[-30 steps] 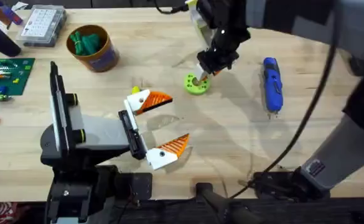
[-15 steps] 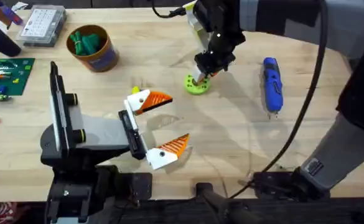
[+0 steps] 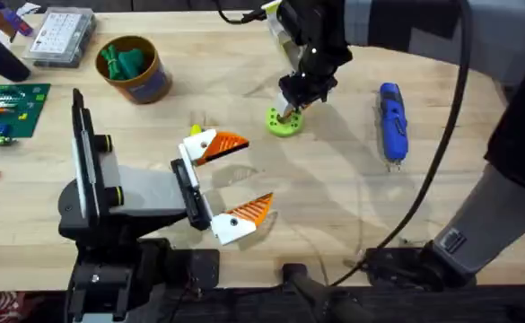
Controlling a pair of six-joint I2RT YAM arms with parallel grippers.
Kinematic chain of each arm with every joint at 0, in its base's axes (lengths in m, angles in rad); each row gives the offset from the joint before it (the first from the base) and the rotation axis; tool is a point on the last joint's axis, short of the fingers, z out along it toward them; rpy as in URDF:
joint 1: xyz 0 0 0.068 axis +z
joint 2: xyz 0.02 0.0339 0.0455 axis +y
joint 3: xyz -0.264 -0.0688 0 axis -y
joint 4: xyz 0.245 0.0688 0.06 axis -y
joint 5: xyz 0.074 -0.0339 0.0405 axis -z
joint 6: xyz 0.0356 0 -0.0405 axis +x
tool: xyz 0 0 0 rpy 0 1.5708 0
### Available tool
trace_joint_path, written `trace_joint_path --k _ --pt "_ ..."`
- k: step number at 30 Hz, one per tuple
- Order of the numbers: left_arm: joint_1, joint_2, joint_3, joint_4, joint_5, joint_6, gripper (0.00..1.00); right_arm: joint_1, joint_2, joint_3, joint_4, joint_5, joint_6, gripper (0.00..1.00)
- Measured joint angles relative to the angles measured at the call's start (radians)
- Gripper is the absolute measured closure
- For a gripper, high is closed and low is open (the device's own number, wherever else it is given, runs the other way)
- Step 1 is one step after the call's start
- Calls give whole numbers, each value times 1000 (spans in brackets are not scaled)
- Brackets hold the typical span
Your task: Pick up the gripper from the table and insert it into the empty holder that is missing its gripper. Then pick up a screw, insert it into the mounting hole, and use the screwdriver to tighten it. Finally, clean up the table by picking up the vegetable and placing it into the bucket.
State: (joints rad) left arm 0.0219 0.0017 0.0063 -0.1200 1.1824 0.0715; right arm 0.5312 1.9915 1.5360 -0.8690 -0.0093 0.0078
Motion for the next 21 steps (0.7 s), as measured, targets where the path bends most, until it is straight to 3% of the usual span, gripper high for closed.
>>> trace_joint_path --k 21 --pt "0 0 0 0 0 0 15 0 0 0 -14 0 0 609"
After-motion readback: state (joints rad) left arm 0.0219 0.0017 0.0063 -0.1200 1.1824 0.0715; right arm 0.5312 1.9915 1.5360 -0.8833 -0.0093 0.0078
